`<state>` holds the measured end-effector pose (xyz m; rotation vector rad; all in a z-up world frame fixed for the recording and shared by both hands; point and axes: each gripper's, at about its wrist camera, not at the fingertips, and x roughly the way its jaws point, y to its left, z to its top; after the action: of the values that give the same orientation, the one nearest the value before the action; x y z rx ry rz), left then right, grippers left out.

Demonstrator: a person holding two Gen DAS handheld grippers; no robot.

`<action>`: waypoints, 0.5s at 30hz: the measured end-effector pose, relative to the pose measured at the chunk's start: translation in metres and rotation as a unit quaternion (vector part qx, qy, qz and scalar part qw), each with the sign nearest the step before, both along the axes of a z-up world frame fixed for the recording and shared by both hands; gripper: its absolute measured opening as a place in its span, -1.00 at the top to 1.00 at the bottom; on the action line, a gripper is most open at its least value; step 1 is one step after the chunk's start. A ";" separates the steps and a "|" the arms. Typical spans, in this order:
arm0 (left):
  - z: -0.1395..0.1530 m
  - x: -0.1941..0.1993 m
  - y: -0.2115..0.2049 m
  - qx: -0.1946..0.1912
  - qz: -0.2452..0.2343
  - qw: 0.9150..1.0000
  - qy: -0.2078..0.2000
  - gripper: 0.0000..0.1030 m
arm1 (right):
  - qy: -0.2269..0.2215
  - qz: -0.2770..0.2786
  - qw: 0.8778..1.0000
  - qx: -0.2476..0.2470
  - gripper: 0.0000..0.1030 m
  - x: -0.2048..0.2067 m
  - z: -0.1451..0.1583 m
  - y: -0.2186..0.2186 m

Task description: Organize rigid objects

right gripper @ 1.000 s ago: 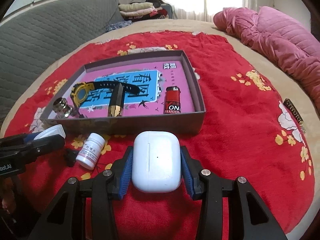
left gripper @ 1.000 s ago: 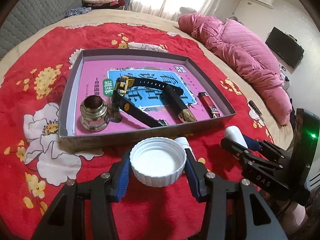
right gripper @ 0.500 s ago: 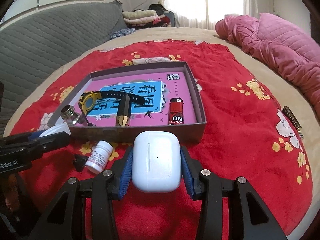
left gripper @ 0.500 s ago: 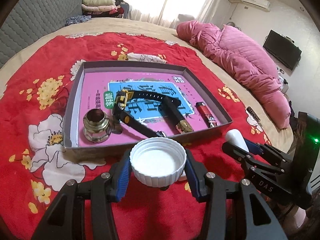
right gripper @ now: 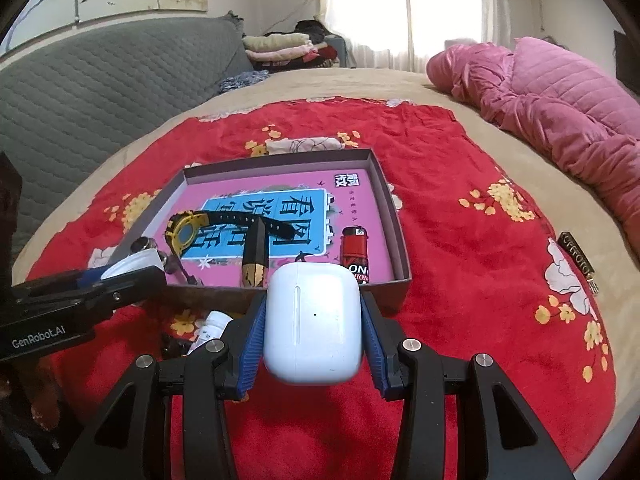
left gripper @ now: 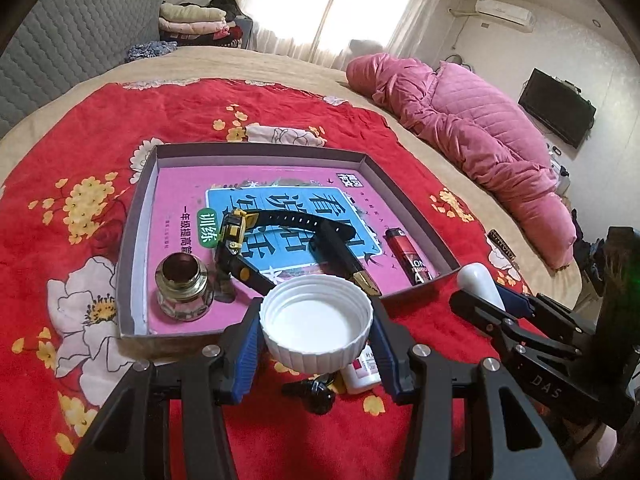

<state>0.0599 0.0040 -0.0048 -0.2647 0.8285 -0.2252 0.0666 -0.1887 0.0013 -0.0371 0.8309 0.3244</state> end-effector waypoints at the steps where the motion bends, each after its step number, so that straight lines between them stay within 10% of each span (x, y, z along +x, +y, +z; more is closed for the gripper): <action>1: 0.000 0.001 0.001 -0.002 0.001 1.000 -0.001 0.04 | -0.001 -0.001 1.000 -0.001 0.11 0.001 0.001 0.000; 15: 0.010 0.015 0.011 -0.014 0.019 0.999 -0.029 0.04 | -0.016 -0.023 1.000 -0.004 0.11 0.015 0.018 -0.003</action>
<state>0.0745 0.0148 0.0053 -0.2995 0.7629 -0.2086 0.0816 -0.1914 0.0192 -0.0302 0.8005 0.2757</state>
